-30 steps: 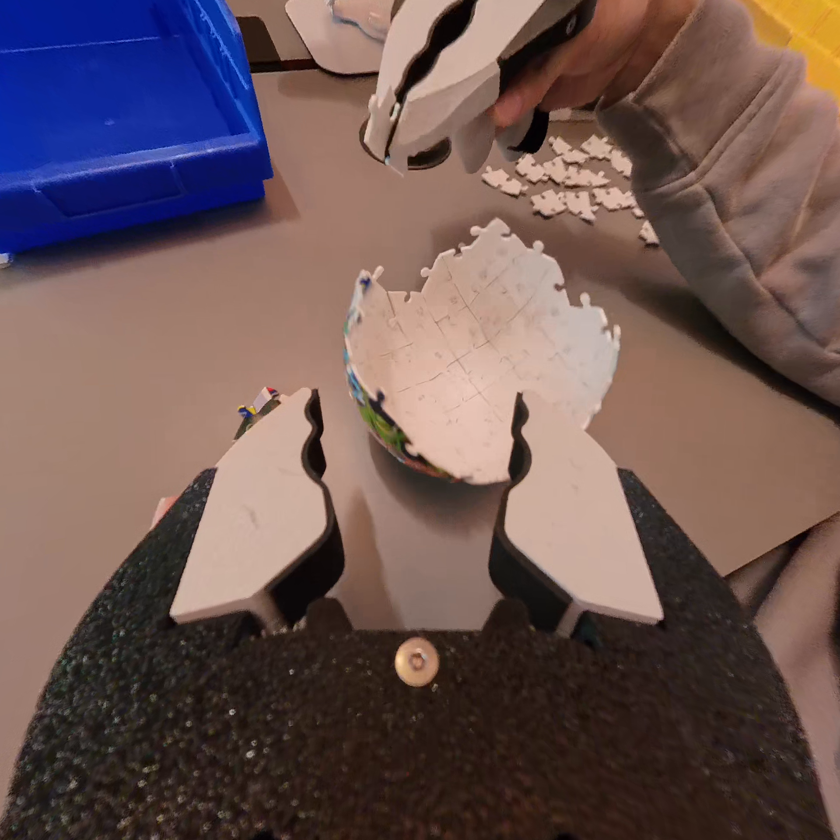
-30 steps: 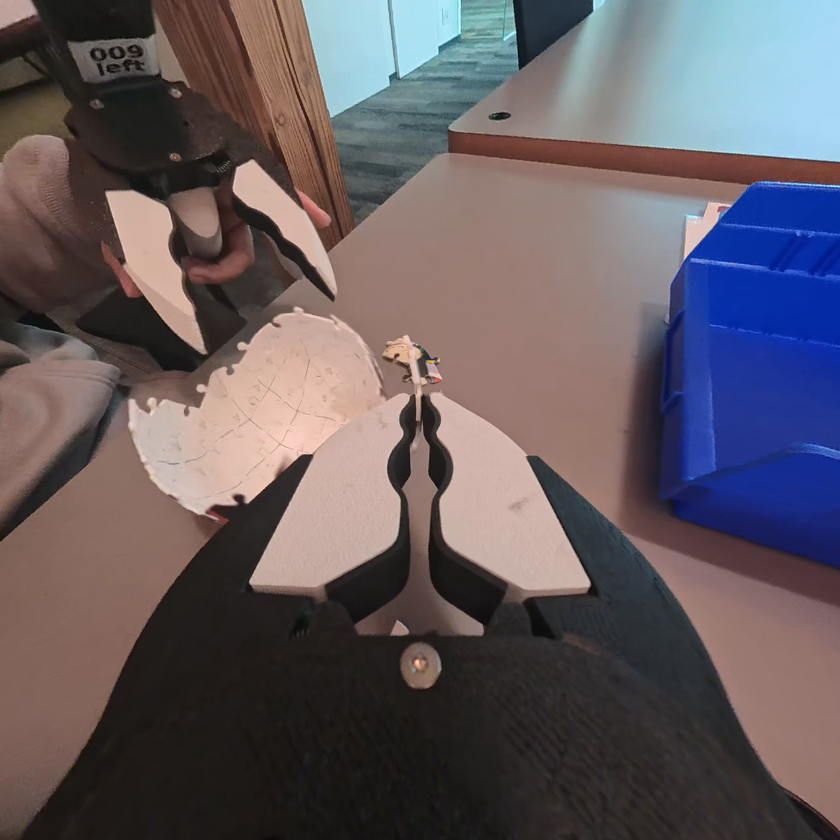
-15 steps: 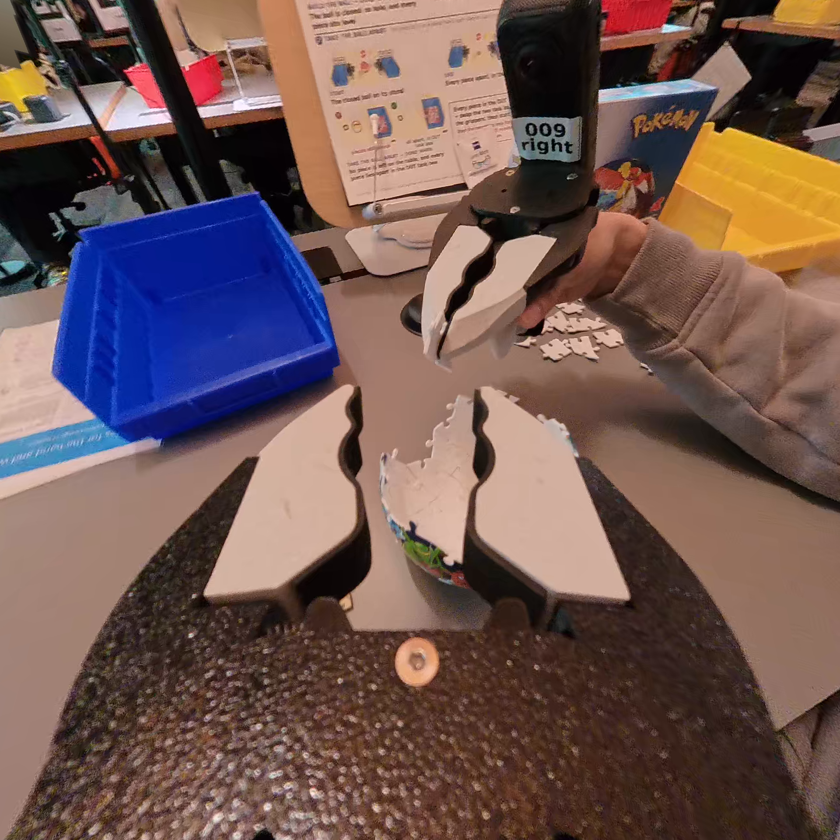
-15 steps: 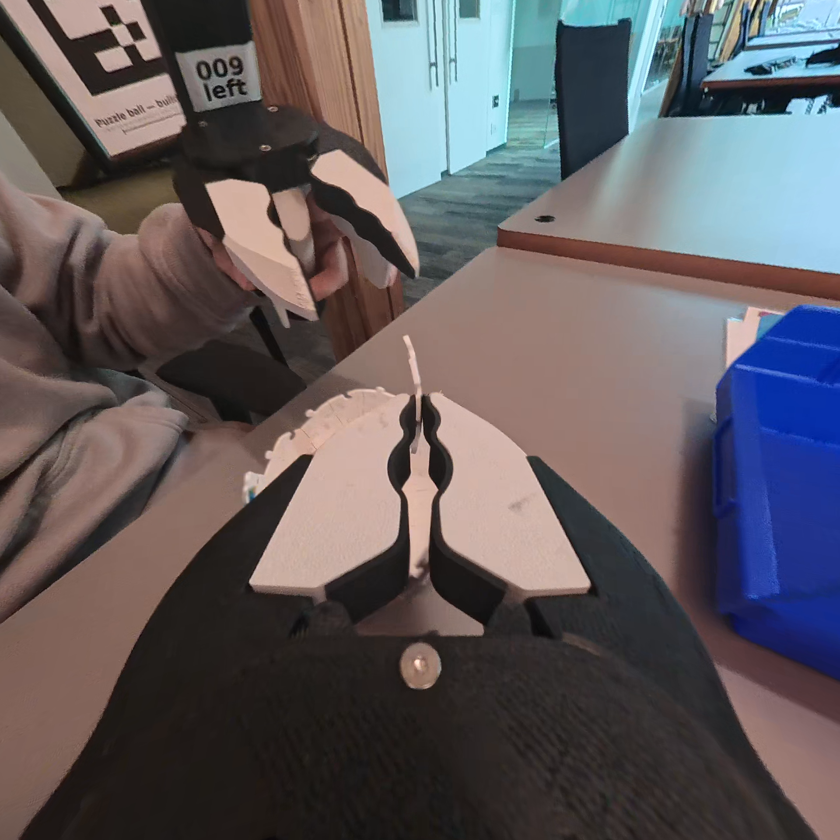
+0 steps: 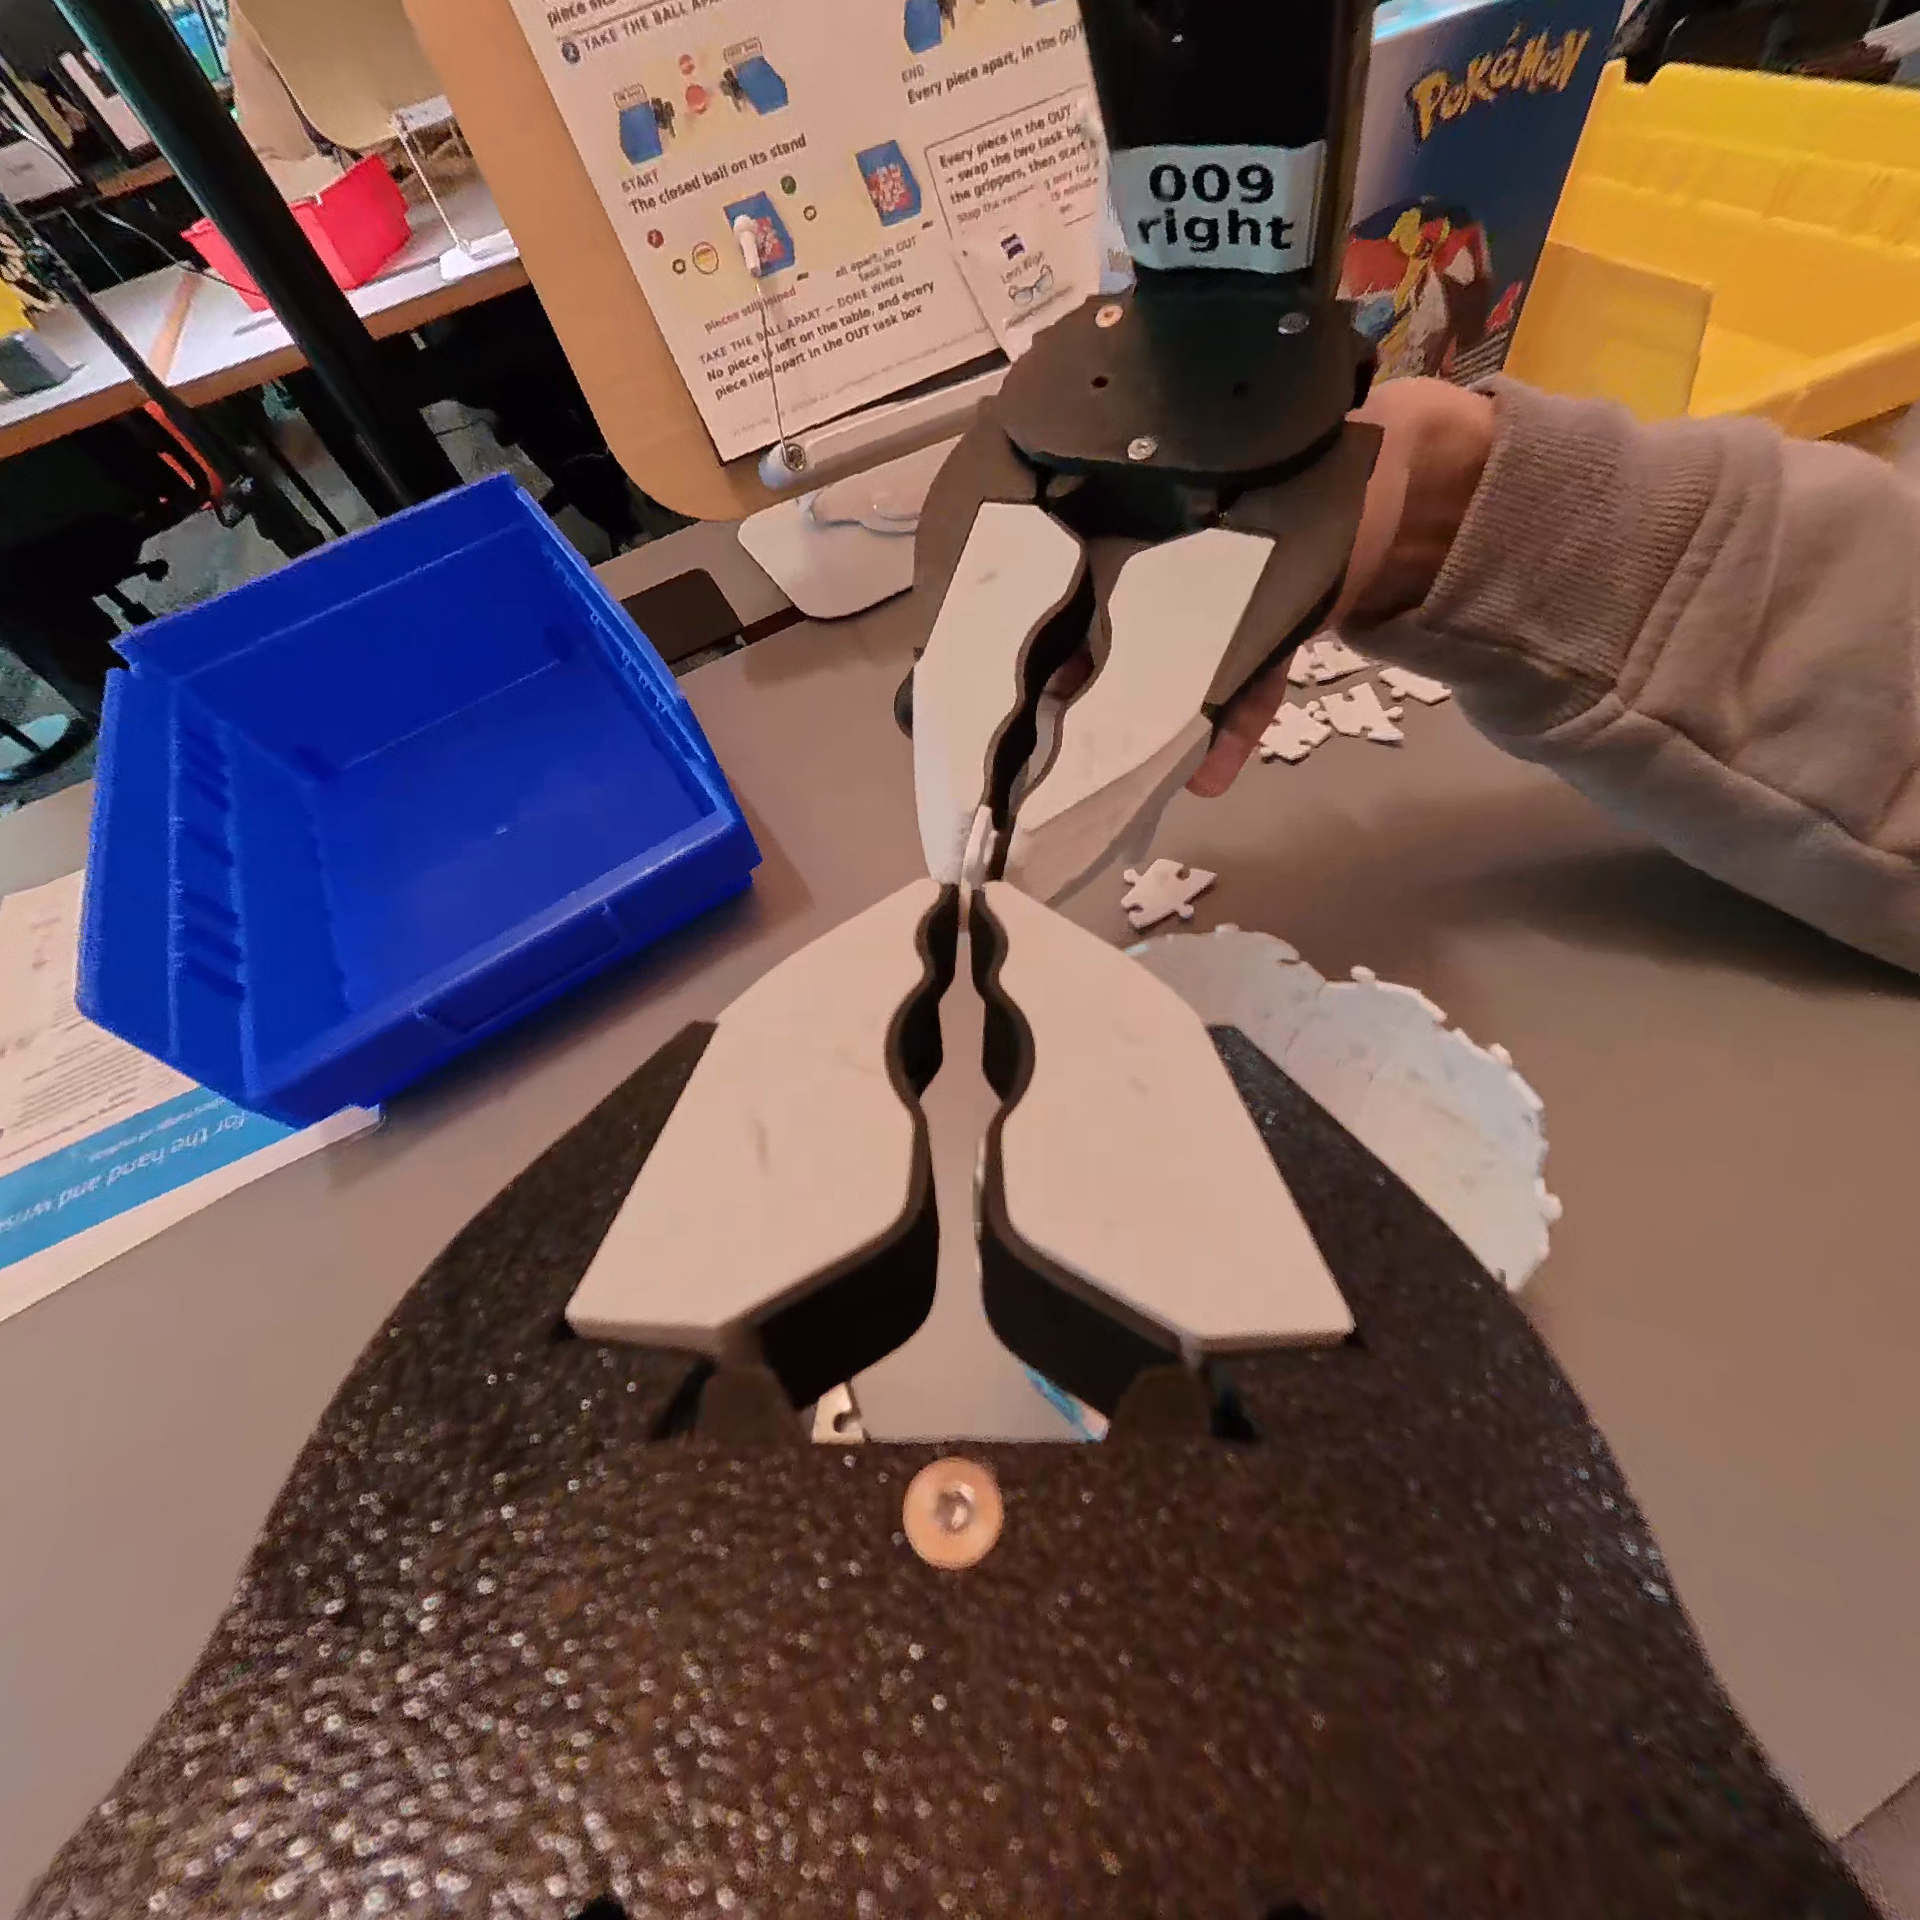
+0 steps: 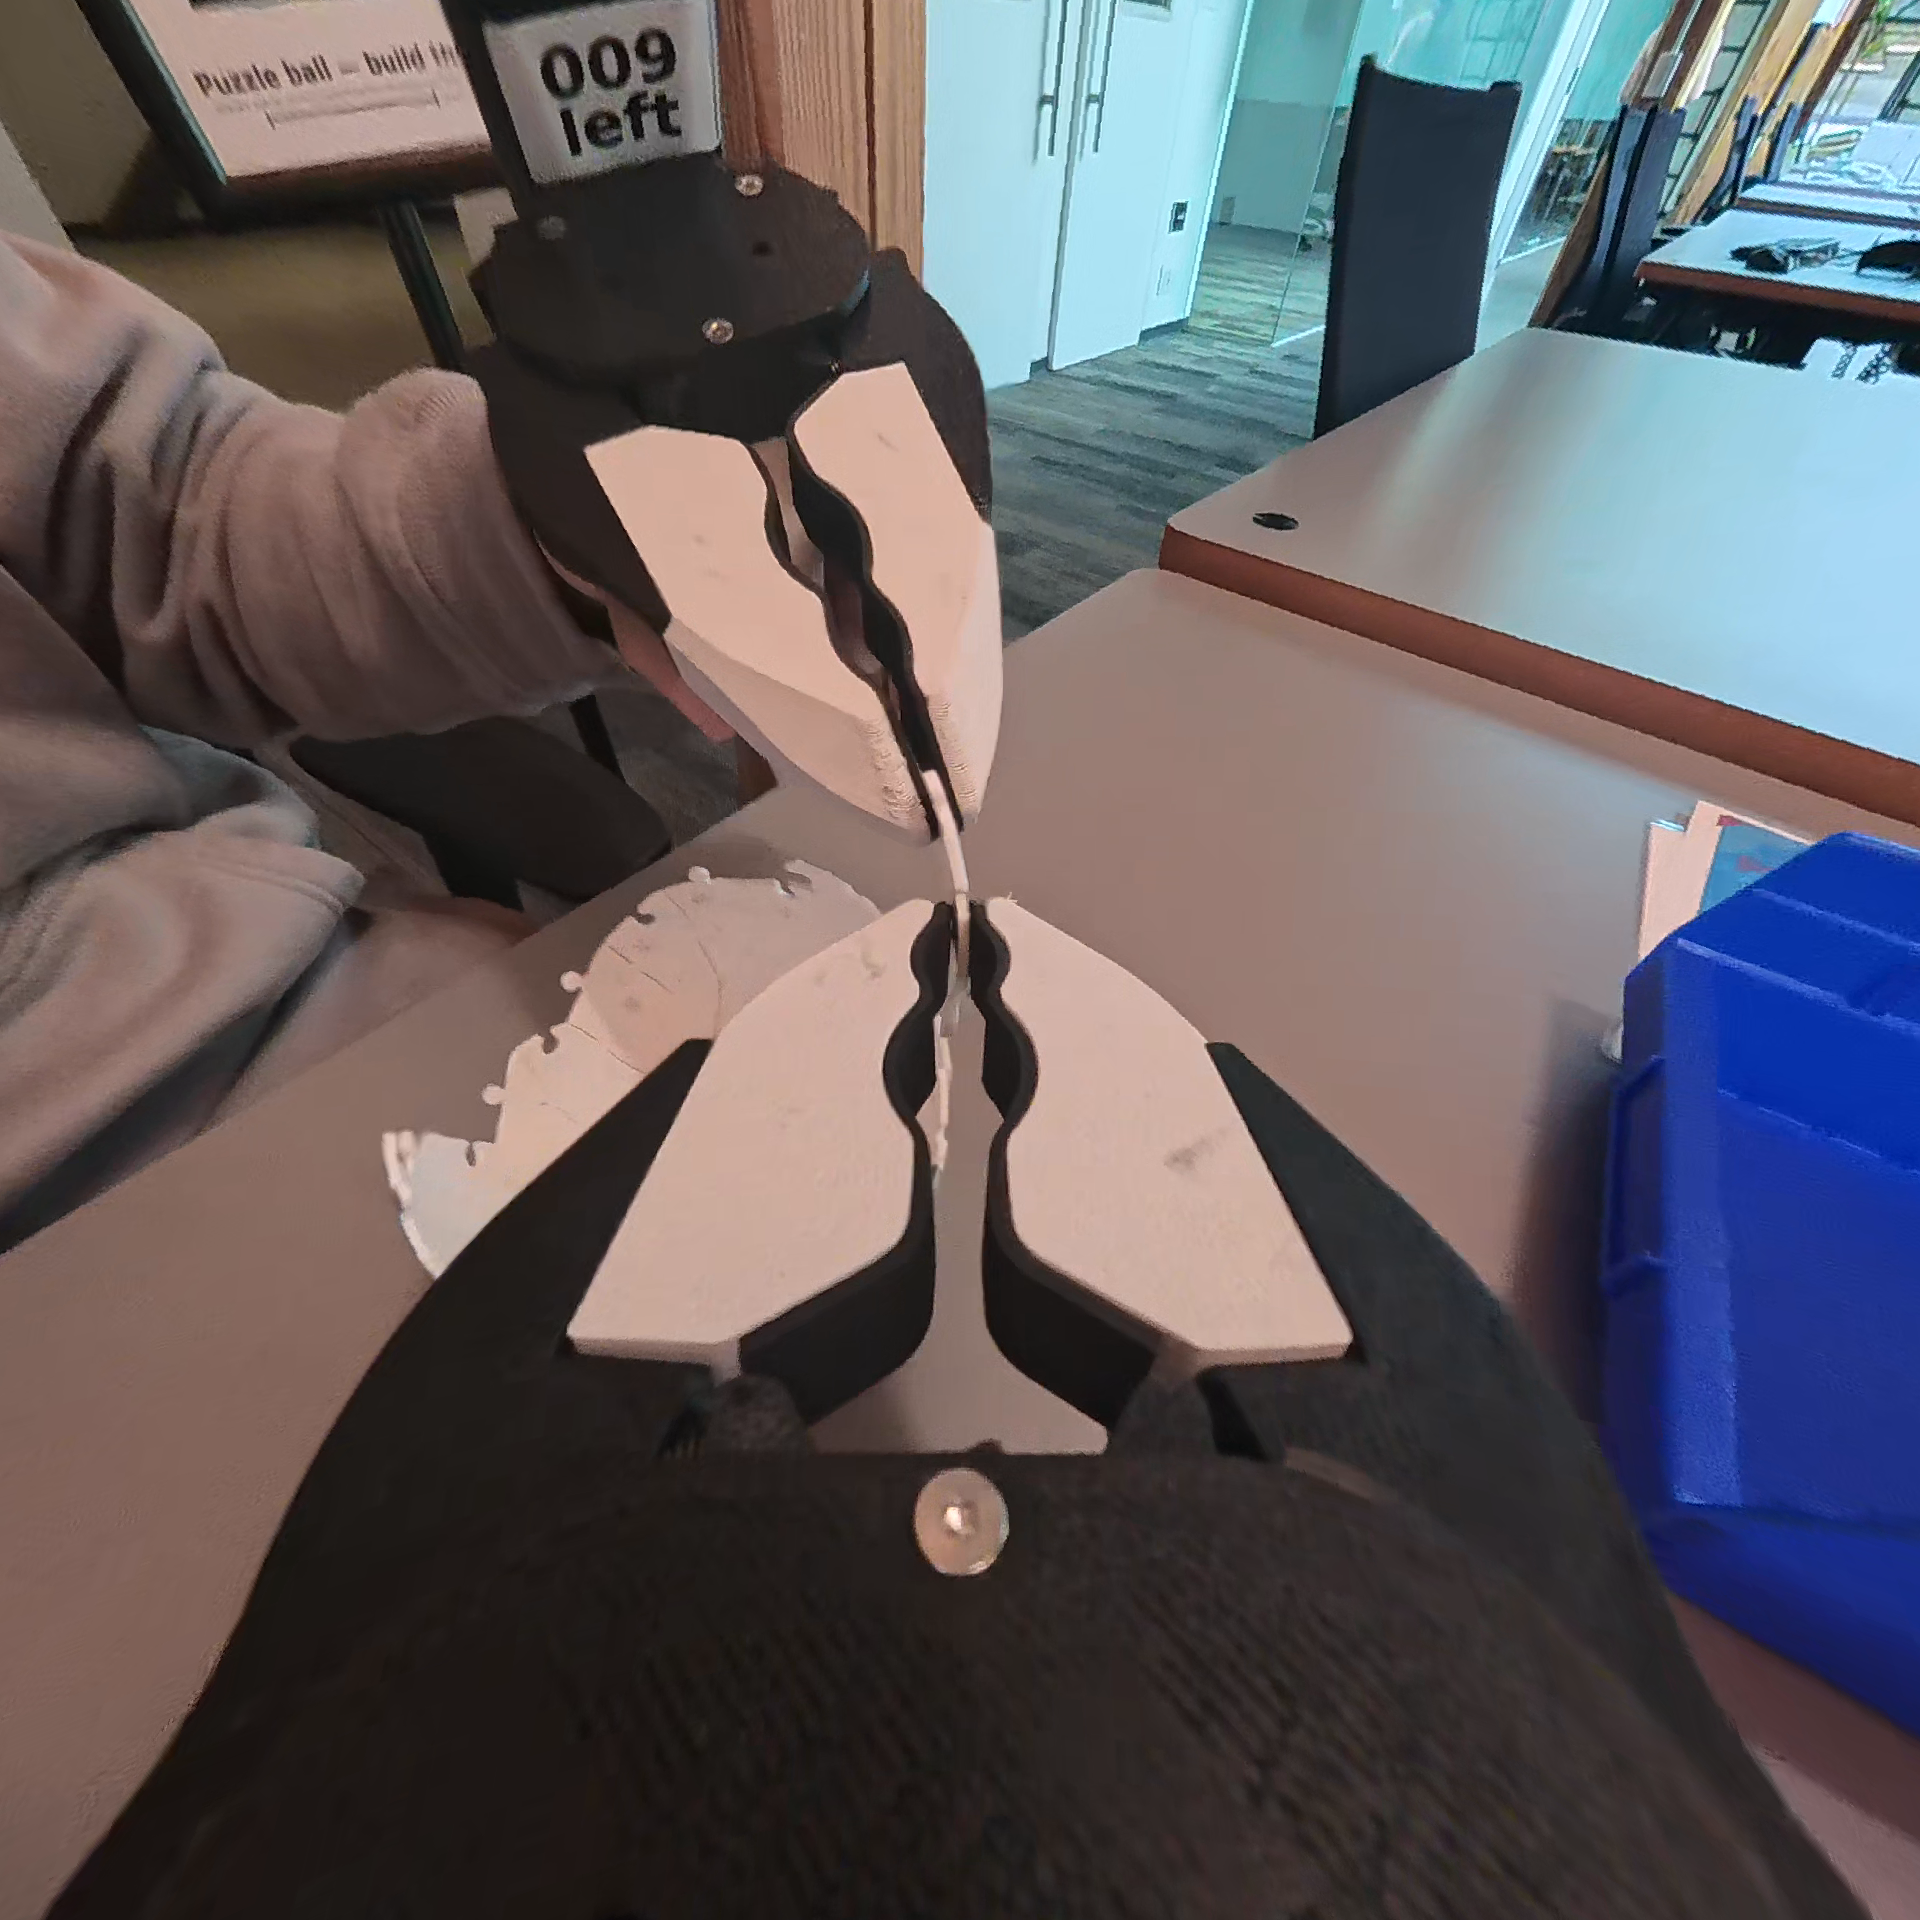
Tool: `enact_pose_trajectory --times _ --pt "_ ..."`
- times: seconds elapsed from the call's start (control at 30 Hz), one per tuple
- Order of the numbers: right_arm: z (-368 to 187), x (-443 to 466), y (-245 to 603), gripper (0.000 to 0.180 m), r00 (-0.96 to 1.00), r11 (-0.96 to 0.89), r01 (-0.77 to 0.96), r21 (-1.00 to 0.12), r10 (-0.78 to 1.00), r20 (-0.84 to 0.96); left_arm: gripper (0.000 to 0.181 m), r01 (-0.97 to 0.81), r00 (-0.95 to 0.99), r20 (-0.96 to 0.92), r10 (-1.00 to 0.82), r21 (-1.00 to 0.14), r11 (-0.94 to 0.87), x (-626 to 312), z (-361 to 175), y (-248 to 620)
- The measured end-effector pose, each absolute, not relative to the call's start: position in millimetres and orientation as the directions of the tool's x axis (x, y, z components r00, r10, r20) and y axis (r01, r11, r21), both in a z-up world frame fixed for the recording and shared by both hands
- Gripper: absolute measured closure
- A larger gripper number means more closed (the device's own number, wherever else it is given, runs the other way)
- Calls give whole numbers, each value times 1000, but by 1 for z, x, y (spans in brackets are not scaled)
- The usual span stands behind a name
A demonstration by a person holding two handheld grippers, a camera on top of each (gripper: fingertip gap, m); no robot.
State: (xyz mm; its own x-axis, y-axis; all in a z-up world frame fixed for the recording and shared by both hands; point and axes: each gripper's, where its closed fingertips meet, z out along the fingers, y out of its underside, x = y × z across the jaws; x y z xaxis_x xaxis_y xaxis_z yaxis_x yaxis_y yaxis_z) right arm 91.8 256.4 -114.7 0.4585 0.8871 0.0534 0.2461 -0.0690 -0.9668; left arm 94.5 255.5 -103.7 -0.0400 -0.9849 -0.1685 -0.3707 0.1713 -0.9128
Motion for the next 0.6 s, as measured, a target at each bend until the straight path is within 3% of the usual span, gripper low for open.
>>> enact_pose_trajectory --times 0.07,0.13,0.3,0.6 --pt "-120 92 256 171 438 -21 318 -948 890 128 179 -389 -21 -153 -988 -909 149 93 -107 258" --pt "-119 92 255 151 402 29 367 -930 896 187 179 -396 -1 -146 -989 -908 135 91 -108 262" --pt "-104 94 262 138 332 28 339 -940 932 148 179 -383 44 -111 -993 -920 85 90 -107 268" --pt "-122 87 273 170 201 10 380 -925 975 93 179 -400 80 -186 -979 -906 139 87 -118 278"
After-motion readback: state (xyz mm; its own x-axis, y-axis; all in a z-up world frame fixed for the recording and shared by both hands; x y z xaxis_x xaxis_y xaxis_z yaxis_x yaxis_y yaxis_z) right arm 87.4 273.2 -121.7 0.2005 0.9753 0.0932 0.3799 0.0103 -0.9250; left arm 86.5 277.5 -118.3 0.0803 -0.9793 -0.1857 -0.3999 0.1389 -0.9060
